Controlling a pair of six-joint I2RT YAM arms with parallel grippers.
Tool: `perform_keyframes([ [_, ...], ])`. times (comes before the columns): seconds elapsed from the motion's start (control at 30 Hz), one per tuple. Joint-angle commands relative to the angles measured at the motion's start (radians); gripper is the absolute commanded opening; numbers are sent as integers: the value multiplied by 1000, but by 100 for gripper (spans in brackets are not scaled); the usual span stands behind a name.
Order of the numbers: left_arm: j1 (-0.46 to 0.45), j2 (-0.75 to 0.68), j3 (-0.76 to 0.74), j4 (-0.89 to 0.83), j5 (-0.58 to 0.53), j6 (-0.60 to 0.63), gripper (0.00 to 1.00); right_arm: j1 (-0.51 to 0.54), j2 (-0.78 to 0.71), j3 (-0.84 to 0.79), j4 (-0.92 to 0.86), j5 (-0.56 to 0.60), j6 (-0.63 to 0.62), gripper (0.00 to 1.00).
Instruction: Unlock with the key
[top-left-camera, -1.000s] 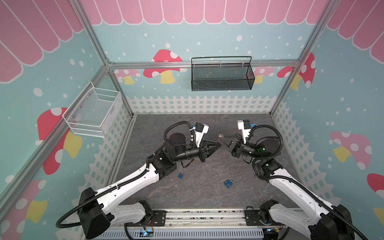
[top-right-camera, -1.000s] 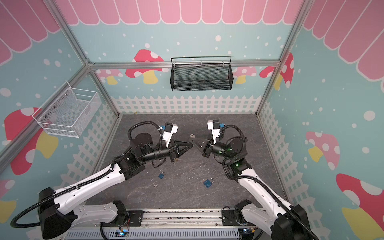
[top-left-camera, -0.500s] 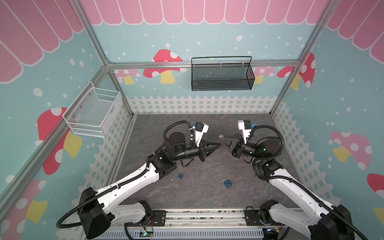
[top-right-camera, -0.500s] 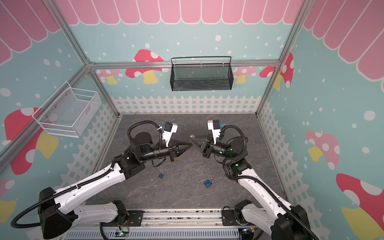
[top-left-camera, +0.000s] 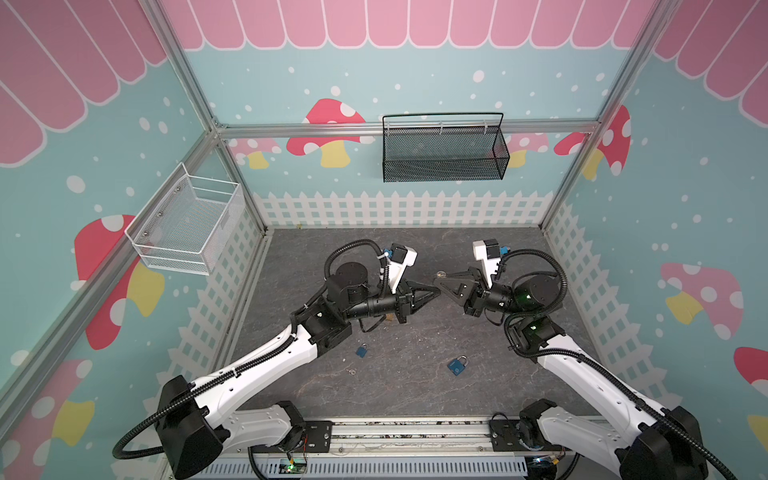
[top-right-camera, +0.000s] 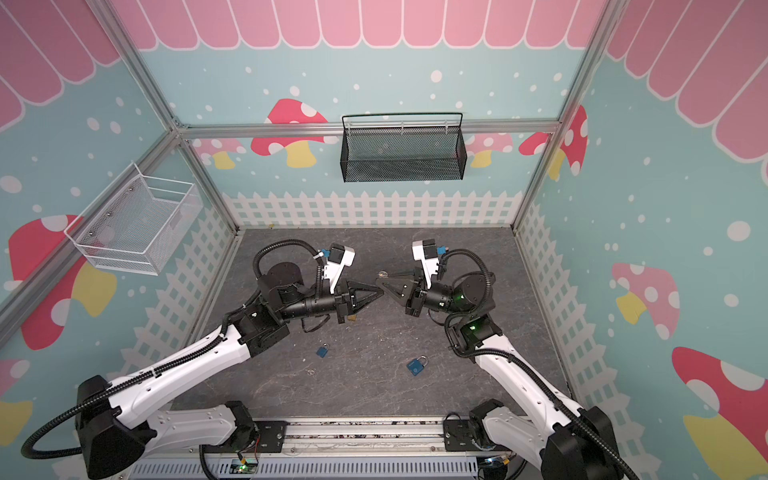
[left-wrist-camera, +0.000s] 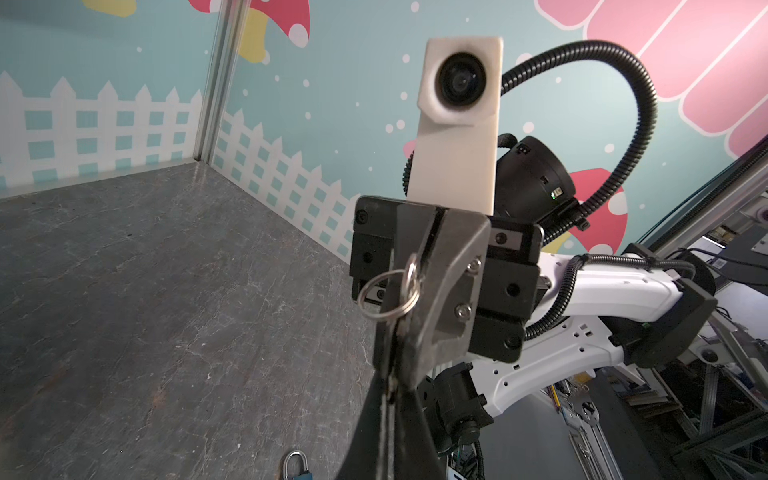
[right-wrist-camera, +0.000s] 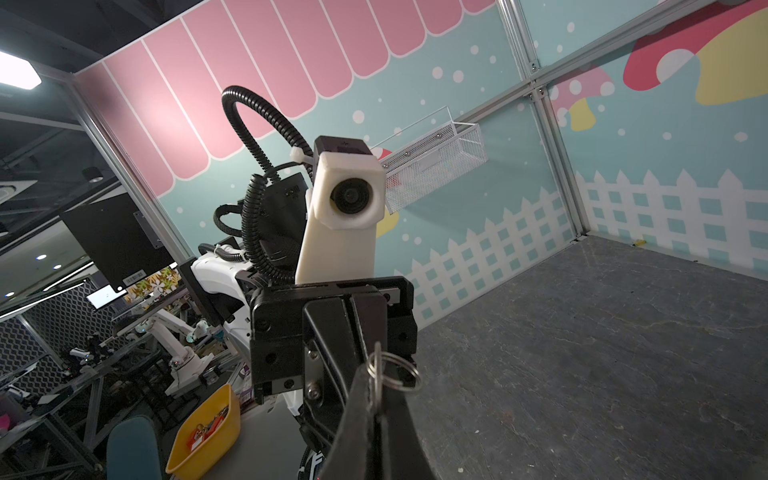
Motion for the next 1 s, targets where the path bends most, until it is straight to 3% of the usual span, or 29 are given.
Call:
perform_keyframes([
  [0.0, 24, -8, 41, 55, -14, 8, 0, 10, 5, 24, -31, -108, -20, 0],
  [0.3, 32, -23, -14, 78, -13, 55, 0, 10, 3, 63, -103, -96, -81, 1],
  [0.7, 43, 1, -12, 10, 13, 89, 0, 9, 1, 120, -146, -77, -123, 17],
  [0.9, 45, 5, -18, 6, 17, 90, 0, 9, -3, 141, -190, -61, -160, 17],
  [0.97, 45, 5, -22, 7, 19, 91, 0, 9, -8, 147, -209, -50, -178, 13],
])
